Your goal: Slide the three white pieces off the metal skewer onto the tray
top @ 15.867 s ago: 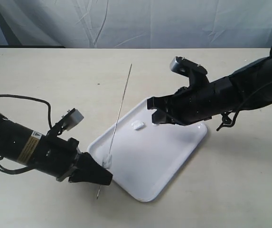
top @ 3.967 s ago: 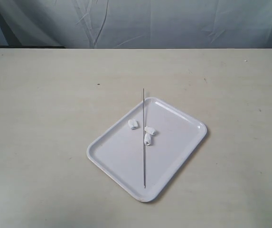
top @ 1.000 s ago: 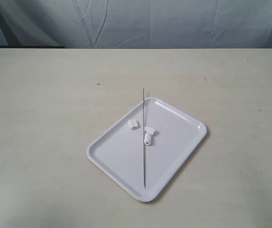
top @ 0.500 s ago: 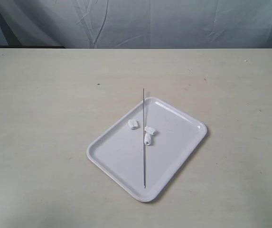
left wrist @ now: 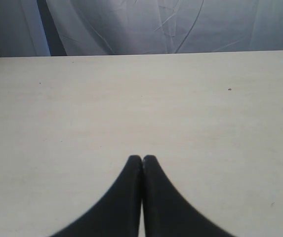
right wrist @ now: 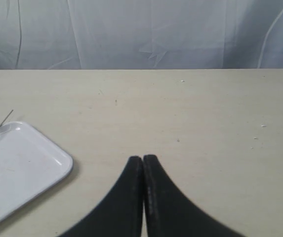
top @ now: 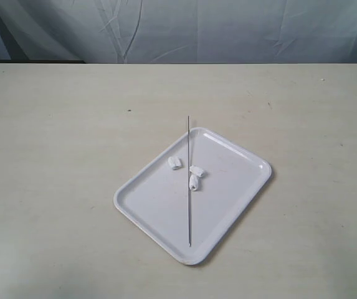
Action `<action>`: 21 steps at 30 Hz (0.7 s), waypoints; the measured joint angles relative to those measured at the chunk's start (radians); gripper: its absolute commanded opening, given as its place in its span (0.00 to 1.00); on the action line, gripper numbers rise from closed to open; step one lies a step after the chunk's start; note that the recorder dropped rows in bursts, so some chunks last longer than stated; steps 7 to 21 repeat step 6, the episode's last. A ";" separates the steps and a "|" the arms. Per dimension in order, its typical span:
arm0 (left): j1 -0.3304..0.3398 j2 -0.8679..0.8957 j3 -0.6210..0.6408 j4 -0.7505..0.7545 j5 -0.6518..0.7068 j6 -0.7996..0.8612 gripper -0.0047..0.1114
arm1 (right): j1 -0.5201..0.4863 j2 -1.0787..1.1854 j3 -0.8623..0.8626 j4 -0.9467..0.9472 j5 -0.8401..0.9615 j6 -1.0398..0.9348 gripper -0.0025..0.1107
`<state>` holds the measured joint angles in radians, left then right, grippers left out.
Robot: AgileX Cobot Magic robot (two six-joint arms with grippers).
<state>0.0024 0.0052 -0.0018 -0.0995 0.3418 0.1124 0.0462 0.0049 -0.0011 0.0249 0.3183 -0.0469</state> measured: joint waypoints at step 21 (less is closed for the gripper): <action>0.000 0.000 0.000 0.000 0.000 0.000 0.04 | 0.000 0.000 0.000 0.002 0.000 0.000 0.02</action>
